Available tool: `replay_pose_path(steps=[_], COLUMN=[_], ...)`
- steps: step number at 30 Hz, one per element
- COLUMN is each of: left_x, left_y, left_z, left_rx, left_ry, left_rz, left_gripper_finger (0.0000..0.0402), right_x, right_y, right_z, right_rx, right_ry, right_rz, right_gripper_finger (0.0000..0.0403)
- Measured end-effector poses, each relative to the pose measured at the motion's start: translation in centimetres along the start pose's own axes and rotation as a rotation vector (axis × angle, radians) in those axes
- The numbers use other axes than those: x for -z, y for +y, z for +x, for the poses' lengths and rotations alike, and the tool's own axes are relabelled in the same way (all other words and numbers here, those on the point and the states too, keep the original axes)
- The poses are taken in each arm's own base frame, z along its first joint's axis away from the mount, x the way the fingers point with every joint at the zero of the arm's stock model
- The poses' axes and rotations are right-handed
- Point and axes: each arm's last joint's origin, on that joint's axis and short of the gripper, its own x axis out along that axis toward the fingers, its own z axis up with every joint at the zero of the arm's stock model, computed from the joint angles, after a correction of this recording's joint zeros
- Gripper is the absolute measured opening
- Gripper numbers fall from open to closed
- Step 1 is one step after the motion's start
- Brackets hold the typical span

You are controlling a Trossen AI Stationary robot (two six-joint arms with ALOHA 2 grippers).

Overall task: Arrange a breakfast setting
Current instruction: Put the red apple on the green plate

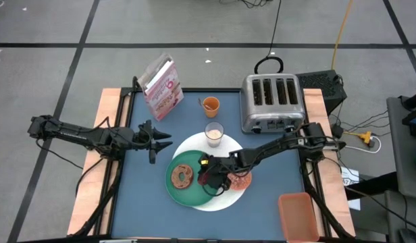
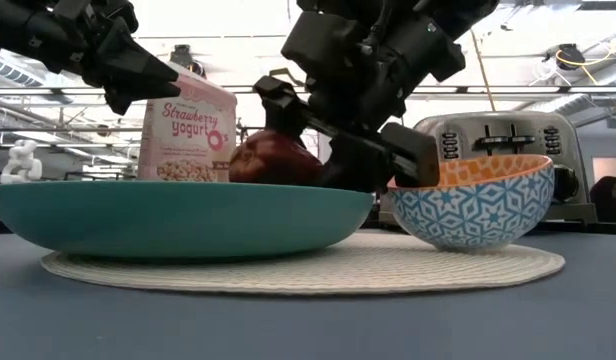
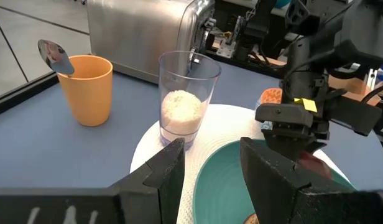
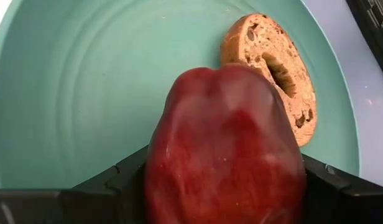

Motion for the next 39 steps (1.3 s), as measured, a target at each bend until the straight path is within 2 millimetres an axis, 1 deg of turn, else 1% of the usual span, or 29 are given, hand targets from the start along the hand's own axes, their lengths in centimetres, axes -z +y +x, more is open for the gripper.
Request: replay_pose_path(steps=[19,26,32,39], left_x=[0.1,0.1,0.1,0.1], left_y=[0.0,0.0,0.0,0.0], left_z=[0.0,0.0,0.0,0.0], left_rx=[-0.002,-0.002,-0.002,-0.002], left_ry=[0.006,0.006,0.006,0.006], left_rz=[0.001,0.001,-0.003,-0.003], left_gripper_finger=[0.0159,0.0159,0.0159,0.0159], right_x=[-0.9,-1.5,-1.2,-1.1], right_y=[-0.8,-1.3,-1.1,-1.2], right_z=[-1.5,-1.6,-1.5,-1.5], right_rx=[0.036,0.088,0.066,0.065], right_ry=[-0.035,-0.095,-0.074,-0.072], right_rz=[-0.001,0.014,0.078,0.080], right_gripper_finger=[0.0263,0.0263,0.0263,0.0264])
